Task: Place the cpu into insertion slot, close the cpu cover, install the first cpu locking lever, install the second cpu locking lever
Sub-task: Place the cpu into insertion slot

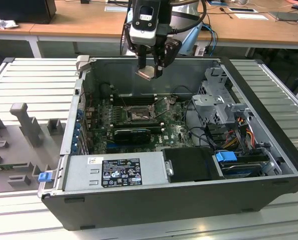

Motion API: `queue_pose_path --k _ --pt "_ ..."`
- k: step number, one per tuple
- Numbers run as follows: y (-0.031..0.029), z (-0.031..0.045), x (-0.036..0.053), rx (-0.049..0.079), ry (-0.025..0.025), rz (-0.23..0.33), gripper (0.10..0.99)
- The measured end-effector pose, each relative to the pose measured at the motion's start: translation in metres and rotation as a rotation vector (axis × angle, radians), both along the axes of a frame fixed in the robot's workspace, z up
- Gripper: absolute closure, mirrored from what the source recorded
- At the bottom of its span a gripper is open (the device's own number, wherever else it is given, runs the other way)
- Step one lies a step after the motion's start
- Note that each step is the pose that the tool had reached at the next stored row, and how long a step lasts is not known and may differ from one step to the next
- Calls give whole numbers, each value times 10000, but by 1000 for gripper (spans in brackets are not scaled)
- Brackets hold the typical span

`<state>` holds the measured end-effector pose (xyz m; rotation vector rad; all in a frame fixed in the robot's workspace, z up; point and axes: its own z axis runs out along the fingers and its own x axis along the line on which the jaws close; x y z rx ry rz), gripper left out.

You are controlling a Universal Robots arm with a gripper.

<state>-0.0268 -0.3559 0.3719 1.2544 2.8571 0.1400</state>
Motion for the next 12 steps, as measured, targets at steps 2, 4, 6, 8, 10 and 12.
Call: queue_pose_path --k 2,4,6,8,10,12 --pt "0 -1 0 0 0 -123 557" --pt "0 -1 0 0 -1 -231 557" --pt "0 -2 0 0 0 -382 557" --pt "0 -2 0 0 0 -521 557" --pt "0 -2 0 0 0 -666 557" --pt "0 -3 0 0 0 -769 557"
